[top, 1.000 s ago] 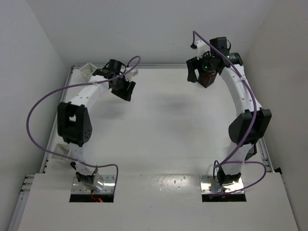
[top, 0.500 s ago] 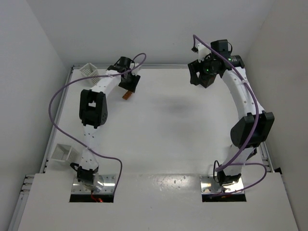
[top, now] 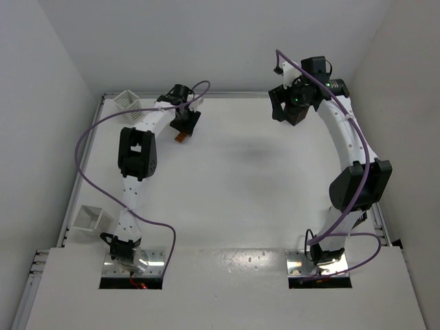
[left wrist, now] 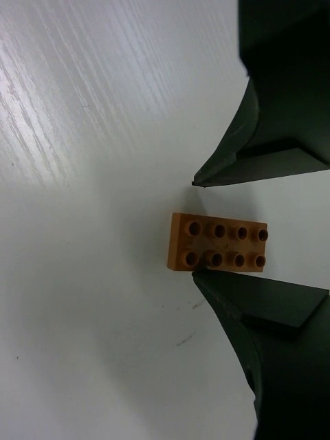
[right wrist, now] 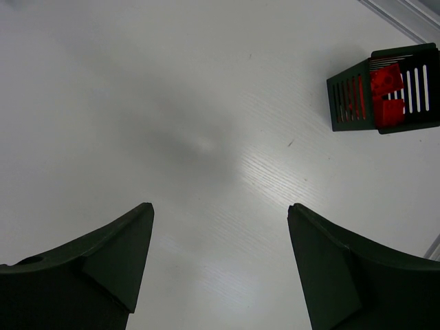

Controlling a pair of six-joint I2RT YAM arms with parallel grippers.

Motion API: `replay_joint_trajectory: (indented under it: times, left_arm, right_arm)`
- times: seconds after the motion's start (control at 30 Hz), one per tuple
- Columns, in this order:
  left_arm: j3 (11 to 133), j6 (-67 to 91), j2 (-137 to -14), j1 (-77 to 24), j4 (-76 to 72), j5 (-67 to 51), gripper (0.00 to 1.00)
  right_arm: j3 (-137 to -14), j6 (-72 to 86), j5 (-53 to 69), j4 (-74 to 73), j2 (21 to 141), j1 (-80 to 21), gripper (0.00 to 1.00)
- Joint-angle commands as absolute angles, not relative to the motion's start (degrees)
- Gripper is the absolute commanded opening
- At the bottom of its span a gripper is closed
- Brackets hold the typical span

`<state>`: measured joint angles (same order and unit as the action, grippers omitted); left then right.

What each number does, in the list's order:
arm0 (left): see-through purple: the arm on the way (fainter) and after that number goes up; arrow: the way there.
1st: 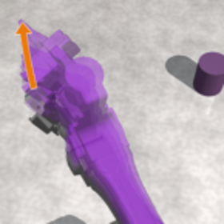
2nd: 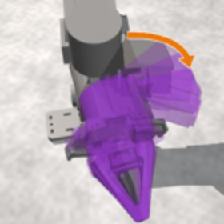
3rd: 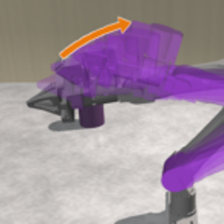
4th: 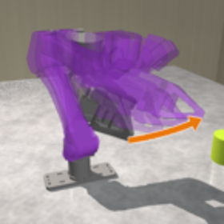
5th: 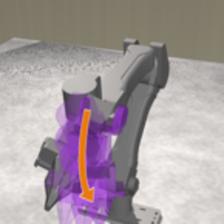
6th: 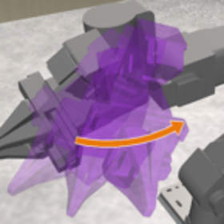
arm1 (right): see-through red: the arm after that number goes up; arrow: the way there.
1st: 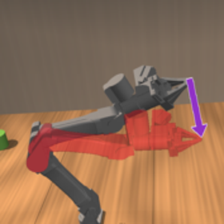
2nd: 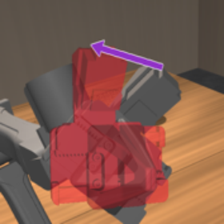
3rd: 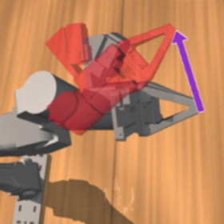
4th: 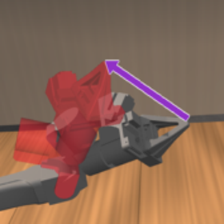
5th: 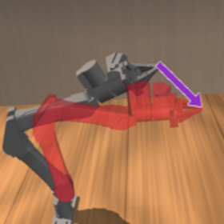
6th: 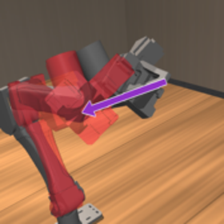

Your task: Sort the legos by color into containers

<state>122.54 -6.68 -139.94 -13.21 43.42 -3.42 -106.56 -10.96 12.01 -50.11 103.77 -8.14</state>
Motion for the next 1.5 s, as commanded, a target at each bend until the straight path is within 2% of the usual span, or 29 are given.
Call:
replay_joint_trajectory:
  times: [0.0,0.33,0.43,0.53,0.77,0.8,0.97,1.0,1.17,1.37,1.47]
  left_arm:
    - [125.0,-7.3,-141.2,-13.6,44.1,-3.8,0.57]
    - [125.7,-8.3,-145.0,-13.1,45.4,-4.3,0.57]
    - [126.3,-8.3,-145.8,-12.5,46.5,-5.7,0.53]
    - [126.3,-8.3,-146.3,-12.0,46.5,-7.1,0.39]
    - [120.9,-8.3,-141.5,-12.0,45.6,-8.3,0.18]
    - [119.6,-8.3,-140.1,-12.0,45.0,-8.3,0.18]
    - [106.5,-5.0,-124.8,-10.8,36.0,-9.6,0.12]
    - [104.3,-3.9,-118.8,-9.4,32.7,-10.5,0.12]
    - [93.9,-1.9,-103.5,-4.1,29.4,-14.0,0.10]
    - [78.7,-7.6,-82.1,7.1,30.1,-9.7,0.07]
    - [72.4,-11.1,-75.3,14.6,33.0,-6.5,0.04]
  right_arm:
    - [-108.7,-11.4,11.6,-48.9,103.5,-8.5,0.79]
    - [-108.7,-11.4,11.6,-48.3,104.1,-8.5,0.79]
    - [-108.7,-11.4,11.6,-48.3,104.1,-8.5,0.79]
    - [-108.7,-11.4,11.6,-48.3,104.1,-8.5,0.79]
    - [-109.2,-11.4,11.6,-48.3,104.1,-8.5,0.79]
    - [-109.2,-11.4,11.6,-48.3,104.1,-8.5,0.79]
    - [-109.2,-11.4,12.8,-48.3,103.5,-8.5,0.79]
    - [-109.2,-11.4,12.8,-48.3,103.5,-8.5,0.79]
    - [-110.9,-11.4,15.5,-48.9,103.5,-9.1,0.79]
    - [-112.5,-11.4,17.7,-48.9,104.9,-9.6,0.79]
    - [-113.7,-11.4,18.4,-48.9,106.3,-10.2,0.79]
